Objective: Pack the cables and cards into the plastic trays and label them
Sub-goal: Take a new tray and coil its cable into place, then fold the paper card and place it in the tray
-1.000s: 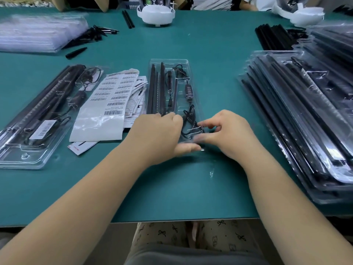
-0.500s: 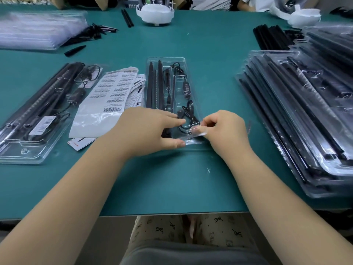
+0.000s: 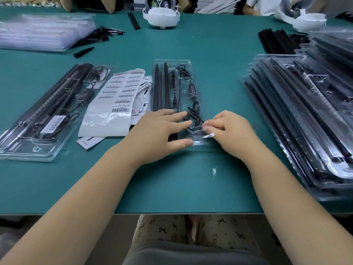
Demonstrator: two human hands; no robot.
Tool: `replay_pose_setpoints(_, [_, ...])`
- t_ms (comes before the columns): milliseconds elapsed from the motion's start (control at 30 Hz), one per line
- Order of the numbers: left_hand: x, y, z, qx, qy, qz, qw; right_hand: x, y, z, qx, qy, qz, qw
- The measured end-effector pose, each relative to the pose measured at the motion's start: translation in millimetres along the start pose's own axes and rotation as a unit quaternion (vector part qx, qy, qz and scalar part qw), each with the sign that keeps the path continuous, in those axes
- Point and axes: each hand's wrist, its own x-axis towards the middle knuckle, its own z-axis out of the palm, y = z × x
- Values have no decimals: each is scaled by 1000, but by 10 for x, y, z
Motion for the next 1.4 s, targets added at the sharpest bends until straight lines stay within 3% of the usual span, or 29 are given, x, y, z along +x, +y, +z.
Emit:
replay_pose_setpoints(67, [1,26,2,-37,-8,15,999,3,21,-82,97,-53,32,993])
replay_pose_setpoints(133, [6,60,10,-69,-9,27,997,-13,-11,-112,196,-49,95,975])
replay_pose_setpoints(233, [19,98,58,-45,-1,35,998,-20,-28,-3,129,55,84,987])
replay_pose_setpoints(300, [26,100,82,-30,5,36,999,-23,-49,43,159,89,80,980])
replay_pose_setpoints(567, [40,20,136,0,-7,51,999,34,5,16,239,28,101,965])
replay_pose_setpoints(667, [45,29,149,1,2,52,999,50,-14,24,205,27,103,973])
replay_pose_setpoints(700, [42,38,148,-31,7,50,998,52,-23,43,185,38,99,977])
replay_pose_setpoints(767, [19,63,92,-212,51,4,976,56,-33,91,157,61,94,981])
replay_pose_setpoints(833, [13,-2,10,-331,193,-69,921,50,-53,122,155,80,92,980])
replay_pose_setpoints(900, [43,-210,-57,-211,311,-170,911,43,-72,123,161,88,81,980])
replay_pose_setpoints(967, [57,-459,-94,-20,272,-293,916,32,-77,111,148,79,66,984])
replay_pose_setpoints(1033, [46,-603,-115,39,200,-367,907,27,-73,95,146,69,60,985])
replay_pose_setpoints(1167, [55,-613,-87,40,239,-317,917,31,-67,74,137,63,62,987])
replay_pose_setpoints(1267, [24,-600,-123,11,294,-349,890,29,-69,76,141,61,56,987])
replay_pose_setpoints(1400, [24,-554,-113,80,221,-375,897,28,-54,75,142,62,48,987])
